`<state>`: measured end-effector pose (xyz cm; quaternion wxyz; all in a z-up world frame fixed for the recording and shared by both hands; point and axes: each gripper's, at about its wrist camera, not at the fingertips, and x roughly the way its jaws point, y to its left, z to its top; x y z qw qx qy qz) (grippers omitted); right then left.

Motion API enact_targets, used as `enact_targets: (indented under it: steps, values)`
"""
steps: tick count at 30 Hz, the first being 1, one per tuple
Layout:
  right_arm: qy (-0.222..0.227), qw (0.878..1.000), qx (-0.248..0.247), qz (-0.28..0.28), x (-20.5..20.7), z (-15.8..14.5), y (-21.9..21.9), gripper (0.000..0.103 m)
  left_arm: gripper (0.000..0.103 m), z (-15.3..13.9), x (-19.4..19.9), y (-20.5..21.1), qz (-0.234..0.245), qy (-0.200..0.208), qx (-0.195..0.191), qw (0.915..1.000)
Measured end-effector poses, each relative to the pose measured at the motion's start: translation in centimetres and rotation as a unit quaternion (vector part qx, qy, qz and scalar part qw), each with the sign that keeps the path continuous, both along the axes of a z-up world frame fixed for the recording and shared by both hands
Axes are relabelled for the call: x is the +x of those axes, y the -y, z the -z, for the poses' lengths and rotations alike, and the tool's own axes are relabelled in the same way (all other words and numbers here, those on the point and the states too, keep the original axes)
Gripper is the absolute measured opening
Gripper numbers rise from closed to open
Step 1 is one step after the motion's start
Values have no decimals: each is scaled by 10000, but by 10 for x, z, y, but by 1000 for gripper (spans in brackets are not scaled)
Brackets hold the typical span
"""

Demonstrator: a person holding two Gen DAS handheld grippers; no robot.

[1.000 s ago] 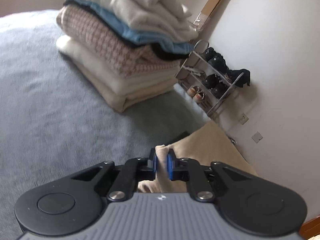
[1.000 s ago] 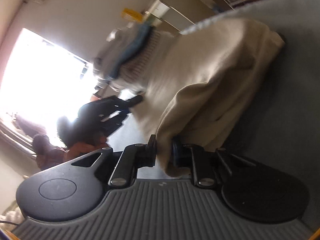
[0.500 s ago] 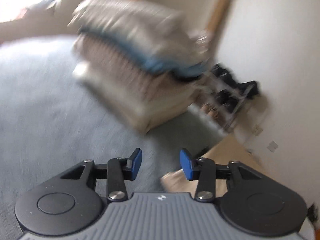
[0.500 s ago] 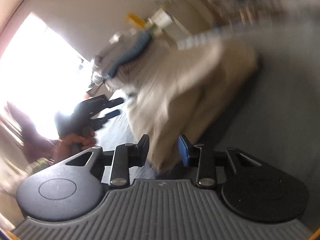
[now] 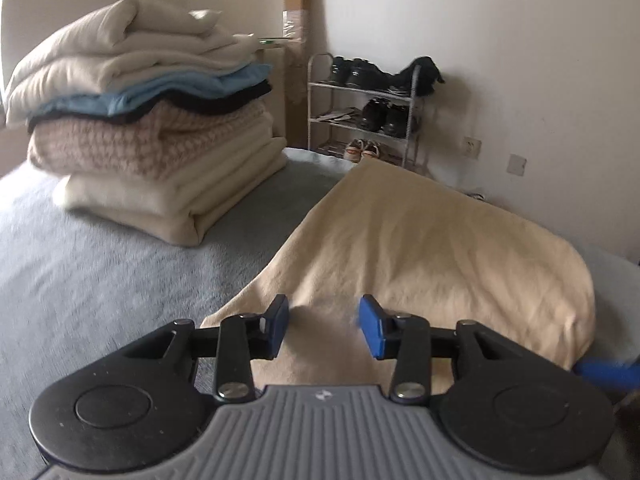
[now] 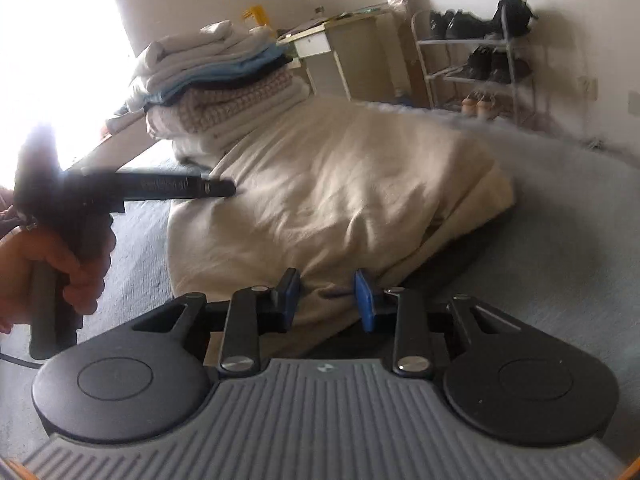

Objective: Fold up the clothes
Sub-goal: 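Open both grippers and release the folded trousers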

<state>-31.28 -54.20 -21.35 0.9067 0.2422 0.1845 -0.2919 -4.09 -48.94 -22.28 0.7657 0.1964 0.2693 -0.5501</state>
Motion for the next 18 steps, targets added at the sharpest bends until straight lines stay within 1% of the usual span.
enact_targets:
  steps: [2,6,7,8,9,10,12,15,18]
  values:
    - [209,9992,-312,144,-2,-19,7,28,42,0,2,0,33,-37,7,10000]
    - [453,9962,-367,641,-5,-19,55,28,42,3,7,0,49,-150,-36,9999]
    - [348,9961,-130,795,-5,-7,72,28,42,3,8,-1,52,-188,-50,9998]
    - [206,9951,161,955,-5,8,89,22,42,4,10,-1,55,-226,-65,9997]
    - [95,9937,496,998,-2,25,103,19,42,4,11,-2,59,-264,-80,9996]
    - [67,9935,552,995,-2,28,107,19,42,5,13,-2,62,-302,-95,9995]
    - [47,9938,532,979,-4,26,110,19,42,6,15,-3,69,-378,-124,9992]
    - [229,9946,189,992,-9,-12,88,20,42,8,19,-4,79,-492,-169,9986]
    - [546,9980,-42,319,-14,-35,52,20,42,9,24,-5,83,-610,-209,9979]
